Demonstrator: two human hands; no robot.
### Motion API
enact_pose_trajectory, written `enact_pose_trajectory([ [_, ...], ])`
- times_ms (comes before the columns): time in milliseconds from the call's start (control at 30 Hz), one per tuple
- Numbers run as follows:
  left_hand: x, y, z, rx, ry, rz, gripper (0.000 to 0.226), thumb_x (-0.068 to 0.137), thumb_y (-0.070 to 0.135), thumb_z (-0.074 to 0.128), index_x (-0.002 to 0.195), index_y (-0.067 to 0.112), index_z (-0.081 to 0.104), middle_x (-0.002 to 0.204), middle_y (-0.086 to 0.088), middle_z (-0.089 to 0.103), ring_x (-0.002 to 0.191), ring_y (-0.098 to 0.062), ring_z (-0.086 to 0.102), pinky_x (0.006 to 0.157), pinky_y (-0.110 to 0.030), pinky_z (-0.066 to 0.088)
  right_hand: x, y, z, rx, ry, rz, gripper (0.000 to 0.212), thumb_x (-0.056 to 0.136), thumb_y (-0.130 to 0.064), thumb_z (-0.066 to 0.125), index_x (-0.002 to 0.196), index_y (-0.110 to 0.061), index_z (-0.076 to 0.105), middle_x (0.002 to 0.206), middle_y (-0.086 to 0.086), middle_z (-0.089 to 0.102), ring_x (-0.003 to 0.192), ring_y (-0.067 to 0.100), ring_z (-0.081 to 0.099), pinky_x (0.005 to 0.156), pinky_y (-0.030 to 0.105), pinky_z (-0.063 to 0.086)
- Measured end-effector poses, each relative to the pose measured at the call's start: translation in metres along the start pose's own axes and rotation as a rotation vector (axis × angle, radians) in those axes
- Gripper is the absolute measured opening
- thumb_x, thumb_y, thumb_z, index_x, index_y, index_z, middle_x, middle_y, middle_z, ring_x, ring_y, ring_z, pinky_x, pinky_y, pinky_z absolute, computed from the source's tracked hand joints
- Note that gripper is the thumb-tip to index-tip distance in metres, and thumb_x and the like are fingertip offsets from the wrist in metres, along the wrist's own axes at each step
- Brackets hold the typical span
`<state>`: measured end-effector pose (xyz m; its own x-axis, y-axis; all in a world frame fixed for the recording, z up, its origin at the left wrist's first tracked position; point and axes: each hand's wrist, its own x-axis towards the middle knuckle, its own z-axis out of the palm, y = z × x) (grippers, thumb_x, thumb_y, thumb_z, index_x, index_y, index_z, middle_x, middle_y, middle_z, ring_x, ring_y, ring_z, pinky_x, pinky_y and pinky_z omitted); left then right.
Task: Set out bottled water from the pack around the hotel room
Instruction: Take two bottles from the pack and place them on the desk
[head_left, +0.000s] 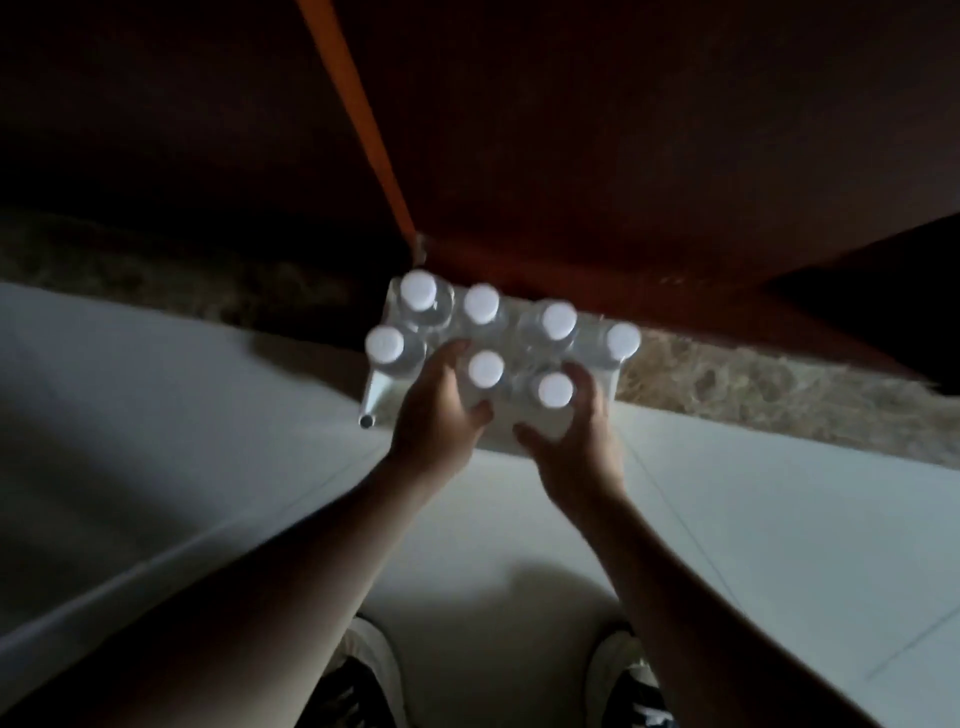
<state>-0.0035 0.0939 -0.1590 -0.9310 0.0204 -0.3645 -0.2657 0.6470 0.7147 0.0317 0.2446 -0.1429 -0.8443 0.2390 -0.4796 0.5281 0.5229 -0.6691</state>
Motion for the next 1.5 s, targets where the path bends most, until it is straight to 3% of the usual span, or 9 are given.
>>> enact_pose_trajectory([
  [167,0.013,-0.023,0.026,-0.073,0.085,0.036,0.064,0.069,0.018,0.084,0.127,0.015,0.056,0.120,-0.002,0.070,0.112,-0.017,0.064,0.094,-0.025,0.049,0.026,0.016,0.025,0.042,0.095,-0.017,0.073,0.066,-0.025,0.086,0.129,-0.029,0.049,0.113,-0.007,0.068,0.102,0.019,0.064,0.082,0.035,0.052],
  [267,0.009,-0.019,0.024,-0.045,0.097,0.045,0.065,0.069,0.031,0.086,0.125,0.016,0.058,0.116,-0.001,0.072,0.107,-0.017,0.067,0.088,-0.028,0.052,0.026,0.012,0.021,0.071,0.129,-0.015,0.067,0.066,-0.025,0.088,0.124,-0.025,0.054,0.100,-0.015,0.064,0.089,0.008,0.058,0.072,0.017,0.046],
  [333,0.001,-0.013,0.015,0.011,0.081,0.049,0.057,0.071,0.039,0.085,0.117,0.015,0.061,0.101,0.004,0.071,0.092,-0.014,0.066,0.075,-0.020,0.046,0.018,0.005,0.011,0.066,0.120,-0.006,0.064,0.067,-0.026,0.088,0.123,-0.023,0.055,0.099,-0.016,0.063,0.087,0.004,0.054,0.068,0.010,0.040],
  [400,-0.013,0.003,-0.002,0.075,0.070,0.078,0.052,0.072,0.044,0.083,0.109,0.015,0.061,0.091,0.008,0.065,0.080,-0.007,0.056,0.064,-0.009,0.035,0.003,-0.006,-0.006,0.046,0.097,0.003,0.062,0.068,-0.031,0.087,0.122,-0.025,0.056,0.101,-0.013,0.067,0.089,0.008,0.059,0.074,0.022,0.045],
  [533,-0.046,0.054,-0.053,0.024,0.020,0.100,0.051,0.071,0.045,0.084,0.108,0.018,0.061,0.090,0.016,0.062,0.080,0.003,0.053,0.067,0.002,0.035,-0.039,-0.047,-0.056,0.087,0.042,-0.001,0.061,0.067,-0.039,0.088,0.118,-0.029,0.057,0.091,-0.019,0.067,0.083,0.003,0.065,0.070,0.023,0.051],
  [733,-0.099,0.178,-0.148,-0.279,-0.016,0.004,0.060,0.068,0.047,0.076,0.122,0.026,0.059,0.103,0.007,0.072,0.096,-0.007,0.069,0.080,-0.028,0.056,-0.100,-0.147,-0.160,0.347,-0.063,-0.084,0.049,0.070,-0.028,0.087,0.113,-0.024,0.064,0.097,-0.013,0.075,0.088,0.005,0.071,0.073,0.017,0.052],
  [1000,-0.180,0.410,-0.312,-0.481,-0.070,0.048,0.028,0.071,0.025,0.064,0.097,0.033,0.065,0.089,0.030,0.072,0.085,0.011,0.067,0.067,-0.004,0.047,-0.198,-0.337,-0.342,0.696,-0.162,-0.196,0.044,0.073,-0.017,0.083,0.113,-0.015,0.066,0.103,0.017,0.074,0.098,0.041,0.070,0.086,0.062,0.055],
  [1267,-0.279,0.625,-0.444,-0.733,-0.029,0.168,0.021,0.066,0.034,0.067,0.085,0.039,0.075,0.083,0.008,0.078,0.077,-0.007,0.075,0.058,-0.020,0.055,-0.314,-0.509,-0.518,0.865,-0.088,-0.371,0.043,0.073,-0.015,0.077,0.109,0.002,0.062,0.089,0.015,0.073,0.079,0.023,0.070,0.066,0.033,0.057],
  [1500,-0.357,0.737,-0.508,-0.831,-0.078,0.293,0.021,0.075,0.034,0.058,0.079,0.032,0.079,0.080,0.002,0.077,0.079,-0.013,0.075,0.069,-0.034,0.057,-0.417,-0.599,-0.620,0.915,-0.057,-0.456,0.031,0.099,-0.023,0.050,0.113,0.001,0.064,0.090,0.011,0.074,0.080,0.023,0.073,0.062,0.034,0.059],
])
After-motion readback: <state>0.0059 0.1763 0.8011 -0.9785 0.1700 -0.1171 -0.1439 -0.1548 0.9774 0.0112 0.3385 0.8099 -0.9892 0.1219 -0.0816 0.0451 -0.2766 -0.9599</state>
